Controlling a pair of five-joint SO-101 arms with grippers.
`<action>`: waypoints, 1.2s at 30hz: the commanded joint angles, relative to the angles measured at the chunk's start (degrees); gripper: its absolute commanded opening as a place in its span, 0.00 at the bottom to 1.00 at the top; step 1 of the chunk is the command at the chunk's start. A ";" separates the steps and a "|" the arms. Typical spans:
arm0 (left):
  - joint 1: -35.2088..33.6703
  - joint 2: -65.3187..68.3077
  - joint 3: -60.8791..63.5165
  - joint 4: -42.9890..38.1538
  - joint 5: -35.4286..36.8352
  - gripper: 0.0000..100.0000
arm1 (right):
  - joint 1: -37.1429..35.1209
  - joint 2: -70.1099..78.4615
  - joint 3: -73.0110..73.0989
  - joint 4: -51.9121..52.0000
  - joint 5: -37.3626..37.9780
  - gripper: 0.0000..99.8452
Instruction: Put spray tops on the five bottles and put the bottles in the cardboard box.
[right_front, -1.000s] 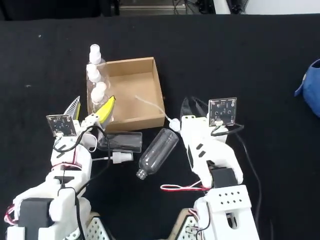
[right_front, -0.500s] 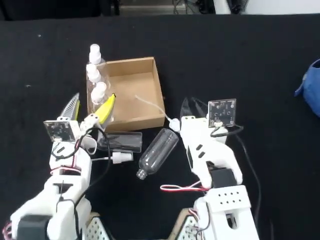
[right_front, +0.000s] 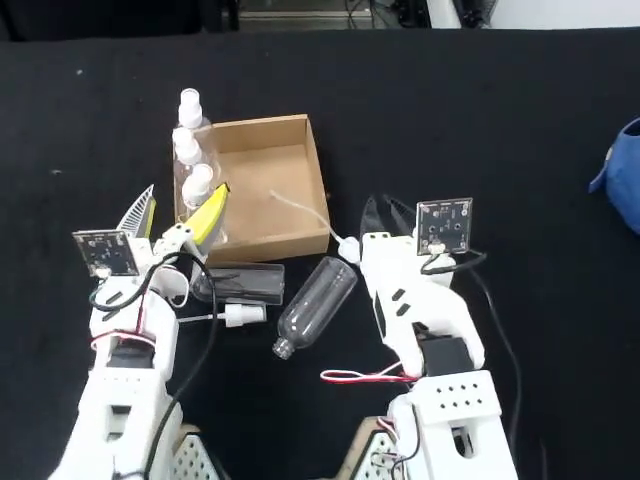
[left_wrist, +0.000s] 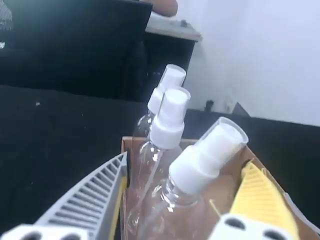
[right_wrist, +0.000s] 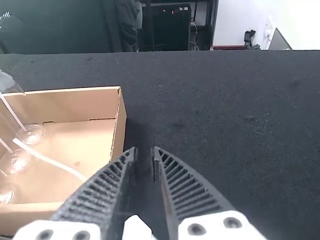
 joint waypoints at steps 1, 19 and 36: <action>0.57 -16.62 0.66 21.36 0.62 0.21 | 1.05 -1.01 -0.31 -1.76 0.53 0.03; 1.45 -40.79 -13.32 74.64 1.93 0.21 | 1.05 -0.92 -0.22 -1.67 0.53 0.03; 30.02 -40.00 -19.82 81.76 -12.22 0.21 | 8.88 -1.45 -2.33 -1.93 0.18 0.03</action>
